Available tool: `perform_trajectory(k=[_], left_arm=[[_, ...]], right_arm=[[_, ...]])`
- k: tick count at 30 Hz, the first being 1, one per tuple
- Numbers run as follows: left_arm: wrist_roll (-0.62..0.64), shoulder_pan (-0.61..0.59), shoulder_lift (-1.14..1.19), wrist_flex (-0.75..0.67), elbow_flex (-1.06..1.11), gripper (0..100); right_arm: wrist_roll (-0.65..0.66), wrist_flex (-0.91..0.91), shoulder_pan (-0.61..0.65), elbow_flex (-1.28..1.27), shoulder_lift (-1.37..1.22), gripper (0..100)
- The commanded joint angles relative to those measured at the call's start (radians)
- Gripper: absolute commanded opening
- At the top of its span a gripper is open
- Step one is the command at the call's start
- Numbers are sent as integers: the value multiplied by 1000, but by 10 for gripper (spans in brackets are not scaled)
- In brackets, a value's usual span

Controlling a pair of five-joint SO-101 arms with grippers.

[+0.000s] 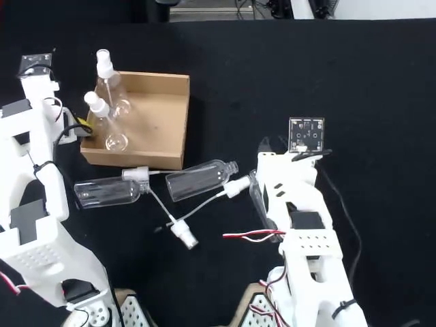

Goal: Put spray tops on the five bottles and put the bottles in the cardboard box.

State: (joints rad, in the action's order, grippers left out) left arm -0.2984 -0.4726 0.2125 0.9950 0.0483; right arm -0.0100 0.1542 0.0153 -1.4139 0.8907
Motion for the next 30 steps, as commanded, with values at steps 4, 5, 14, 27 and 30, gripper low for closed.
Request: perform_trajectory(k=[4,5,14,27,30], left_arm=[[-6,25,-15,6,-15,136],[-6,31,-15,6,-15,139],[-5,48,-20,15,12,145],[71,38,-21,18,39,141],[103,38,-21,18,39,141]], right_arm=[[-6,-26,-17,5,41,83],[-6,-26,-17,5,42,83],[-6,-25,-17,5,44,83],[-6,-25,-17,5,44,83],[-6,-25,-17,5,44,83]])
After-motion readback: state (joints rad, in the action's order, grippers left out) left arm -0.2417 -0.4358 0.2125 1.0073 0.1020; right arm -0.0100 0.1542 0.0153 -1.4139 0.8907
